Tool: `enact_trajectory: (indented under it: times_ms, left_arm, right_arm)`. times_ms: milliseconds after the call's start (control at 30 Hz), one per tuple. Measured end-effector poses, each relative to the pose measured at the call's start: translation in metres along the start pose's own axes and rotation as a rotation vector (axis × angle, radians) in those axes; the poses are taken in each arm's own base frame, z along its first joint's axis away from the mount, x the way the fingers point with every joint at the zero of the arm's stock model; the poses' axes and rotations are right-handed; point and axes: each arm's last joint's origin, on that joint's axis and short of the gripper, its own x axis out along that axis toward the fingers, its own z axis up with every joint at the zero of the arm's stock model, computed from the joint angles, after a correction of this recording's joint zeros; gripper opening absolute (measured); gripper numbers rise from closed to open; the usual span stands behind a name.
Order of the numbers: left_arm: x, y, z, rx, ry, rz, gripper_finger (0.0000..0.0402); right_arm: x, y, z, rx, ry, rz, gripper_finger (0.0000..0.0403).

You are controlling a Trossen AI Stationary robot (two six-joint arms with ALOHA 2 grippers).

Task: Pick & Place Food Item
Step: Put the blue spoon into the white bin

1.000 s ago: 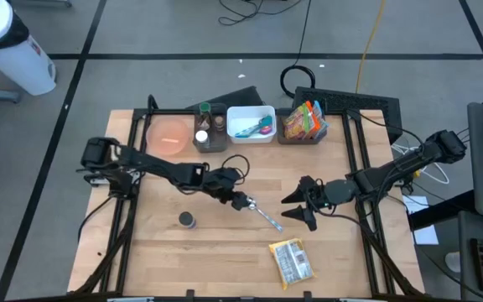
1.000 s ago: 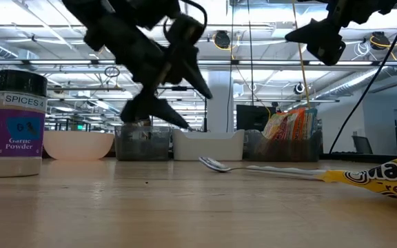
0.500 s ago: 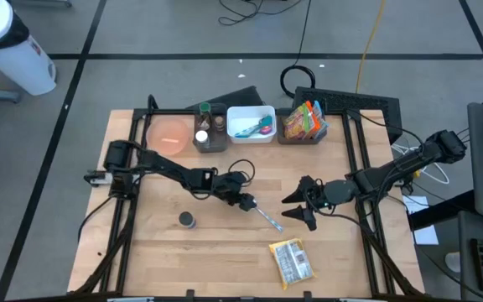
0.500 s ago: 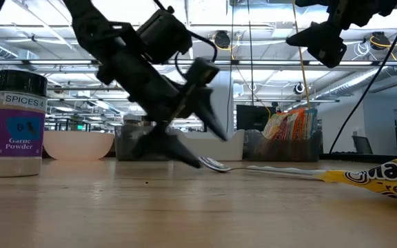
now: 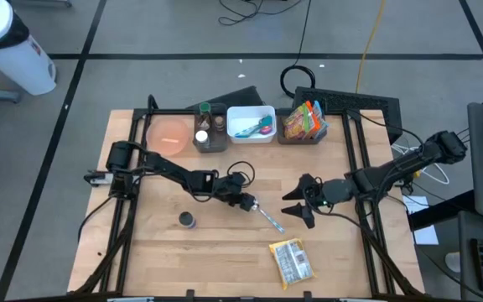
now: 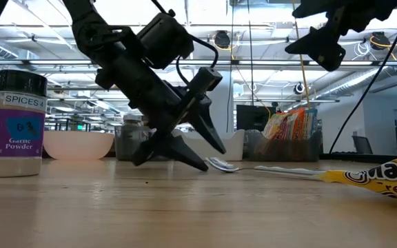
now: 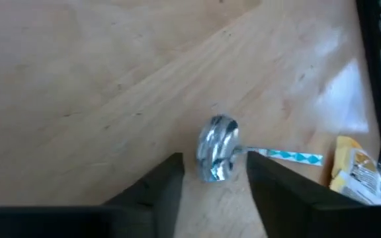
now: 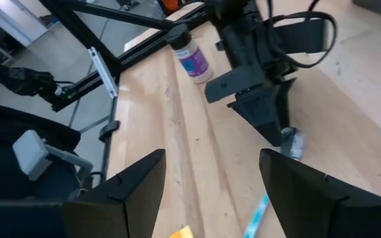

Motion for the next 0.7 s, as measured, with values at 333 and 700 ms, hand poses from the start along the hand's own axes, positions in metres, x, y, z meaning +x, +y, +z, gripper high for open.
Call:
enact_trajectory:
  times_ms: [333, 700]
  left_arm:
    - [0.000, 0.000, 0.006, -0.041, -0.066, -0.014, 0.0012]
    - [-0.027, -0.029, 0.041, 0.106, -0.118, -0.140, 0.0004]
  right_arm:
    - [0.001, -0.007, 0.004, 0.006, -0.011, -0.029, 0.0238]
    - [0.001, -0.007, 0.005, -0.021, -0.013, -0.033, 0.0238]
